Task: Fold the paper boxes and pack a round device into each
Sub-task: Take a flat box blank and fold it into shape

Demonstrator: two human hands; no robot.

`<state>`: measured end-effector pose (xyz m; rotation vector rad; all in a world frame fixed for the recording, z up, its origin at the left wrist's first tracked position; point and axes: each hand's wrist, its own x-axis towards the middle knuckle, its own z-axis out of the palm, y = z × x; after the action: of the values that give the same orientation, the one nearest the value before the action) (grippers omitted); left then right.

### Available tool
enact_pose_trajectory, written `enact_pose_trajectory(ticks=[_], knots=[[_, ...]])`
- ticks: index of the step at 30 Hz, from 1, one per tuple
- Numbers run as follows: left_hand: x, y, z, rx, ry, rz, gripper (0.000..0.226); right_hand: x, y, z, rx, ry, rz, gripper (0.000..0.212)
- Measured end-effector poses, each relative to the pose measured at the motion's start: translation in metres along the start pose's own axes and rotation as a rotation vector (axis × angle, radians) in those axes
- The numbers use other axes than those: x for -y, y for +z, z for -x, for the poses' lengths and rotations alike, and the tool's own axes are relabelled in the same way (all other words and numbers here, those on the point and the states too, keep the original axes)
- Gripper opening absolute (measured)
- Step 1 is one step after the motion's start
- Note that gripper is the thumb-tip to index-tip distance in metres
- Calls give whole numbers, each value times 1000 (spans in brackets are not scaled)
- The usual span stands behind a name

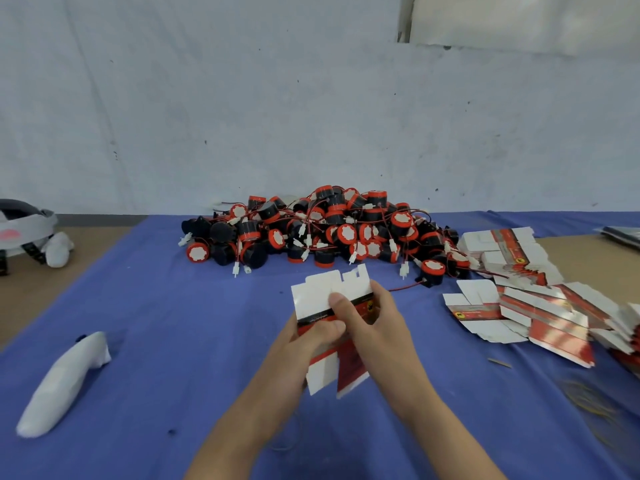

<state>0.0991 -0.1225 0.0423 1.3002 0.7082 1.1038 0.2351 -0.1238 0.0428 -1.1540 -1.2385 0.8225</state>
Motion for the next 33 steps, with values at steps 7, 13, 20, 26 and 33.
enact_pose_trajectory(ticks=[7, 13, 20, 26, 33], knots=[[-6, 11, 9, -83, 131, -65, 28, 3, 9, 8, 141, -74, -21, 28], [-10, 10, 9, -132, 184, -85, 43, 2, 10, 10, 82, -105, 37, 54], [-8, 8, 4, -250, 189, -100, 55, -2, 20, 22, 151, -181, -1, 59], [-7, 14, 8, -237, 237, -115, 67, -5, 21, 25, 82, -269, 117, 61], [-7, 13, 15, -222, 241, -119, 77, -3, 23, 26, 6, -422, 227, 35]])
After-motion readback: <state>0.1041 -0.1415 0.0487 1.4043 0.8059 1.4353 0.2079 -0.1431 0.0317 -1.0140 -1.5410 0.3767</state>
